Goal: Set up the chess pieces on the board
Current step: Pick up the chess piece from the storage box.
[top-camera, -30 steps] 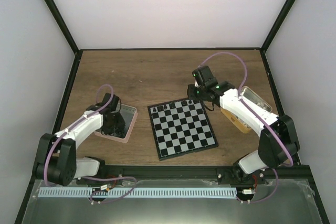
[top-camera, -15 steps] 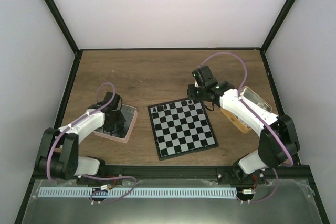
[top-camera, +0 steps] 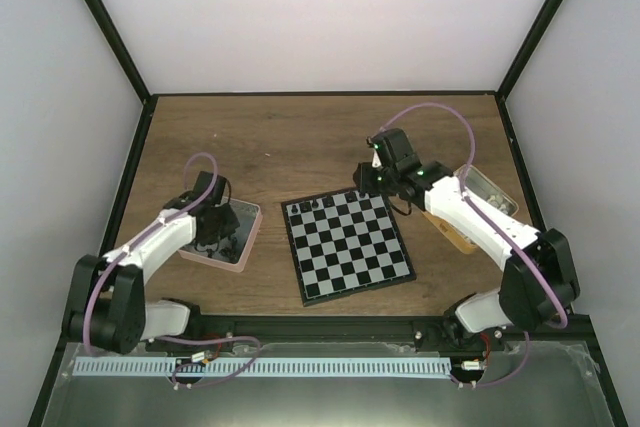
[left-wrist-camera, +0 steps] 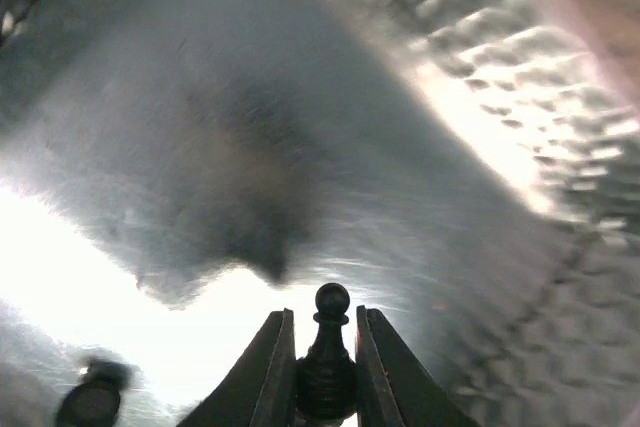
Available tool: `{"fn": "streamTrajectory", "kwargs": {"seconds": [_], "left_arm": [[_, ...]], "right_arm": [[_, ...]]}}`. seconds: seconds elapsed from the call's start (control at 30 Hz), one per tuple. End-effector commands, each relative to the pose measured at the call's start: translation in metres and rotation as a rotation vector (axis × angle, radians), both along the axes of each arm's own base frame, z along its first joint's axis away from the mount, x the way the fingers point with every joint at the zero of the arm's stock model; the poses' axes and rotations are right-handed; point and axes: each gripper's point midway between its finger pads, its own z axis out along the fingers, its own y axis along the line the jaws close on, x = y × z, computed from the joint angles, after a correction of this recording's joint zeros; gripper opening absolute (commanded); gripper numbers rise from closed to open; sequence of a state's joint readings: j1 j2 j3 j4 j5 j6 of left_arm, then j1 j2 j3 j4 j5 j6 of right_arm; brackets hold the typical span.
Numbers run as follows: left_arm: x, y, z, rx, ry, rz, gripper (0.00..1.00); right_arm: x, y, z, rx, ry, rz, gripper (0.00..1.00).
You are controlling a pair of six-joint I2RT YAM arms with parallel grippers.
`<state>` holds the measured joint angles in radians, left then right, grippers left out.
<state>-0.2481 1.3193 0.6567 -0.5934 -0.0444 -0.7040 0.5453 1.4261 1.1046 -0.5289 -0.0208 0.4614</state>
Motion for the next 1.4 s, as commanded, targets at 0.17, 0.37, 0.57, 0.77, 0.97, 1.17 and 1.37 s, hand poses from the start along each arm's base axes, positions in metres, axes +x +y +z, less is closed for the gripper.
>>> {"fn": "streamTrajectory", "kwargs": {"seconds": [0.17,0.37,0.57,0.77,0.97,1.17,1.37], "left_arm": [[0.039,-0.034,0.102,-0.161,-0.304,-0.148,0.15],[0.049,-0.078,0.173,-0.485,-0.501,-0.177,0.18],[0.060,-0.093,0.217,-0.779,-0.580,0.009,0.20],[0.060,-0.114,0.221,-0.950,-0.521,0.106,0.20],[0.055,-0.147,0.200,-0.996,-0.422,0.116,0.20],[0.051,-0.168,0.181,-1.006,-0.351,0.119,0.20],[0.047,-0.178,0.173,-1.039,-0.310,0.138,0.20]], "right_arm": [[-0.029,0.057,0.051,0.411,-0.111,0.241,0.42],[-0.057,0.094,0.074,0.557,-0.206,0.283,0.52],[-0.064,0.121,0.093,0.637,-0.276,0.188,0.56],[-0.062,0.160,0.099,0.625,-0.289,0.205,0.55],[-0.067,0.163,0.082,0.620,-0.251,0.157,0.54],[-0.076,0.154,0.062,0.622,-0.169,0.126,0.51],[-0.078,0.147,0.044,0.614,-0.106,0.070,0.41]]}}
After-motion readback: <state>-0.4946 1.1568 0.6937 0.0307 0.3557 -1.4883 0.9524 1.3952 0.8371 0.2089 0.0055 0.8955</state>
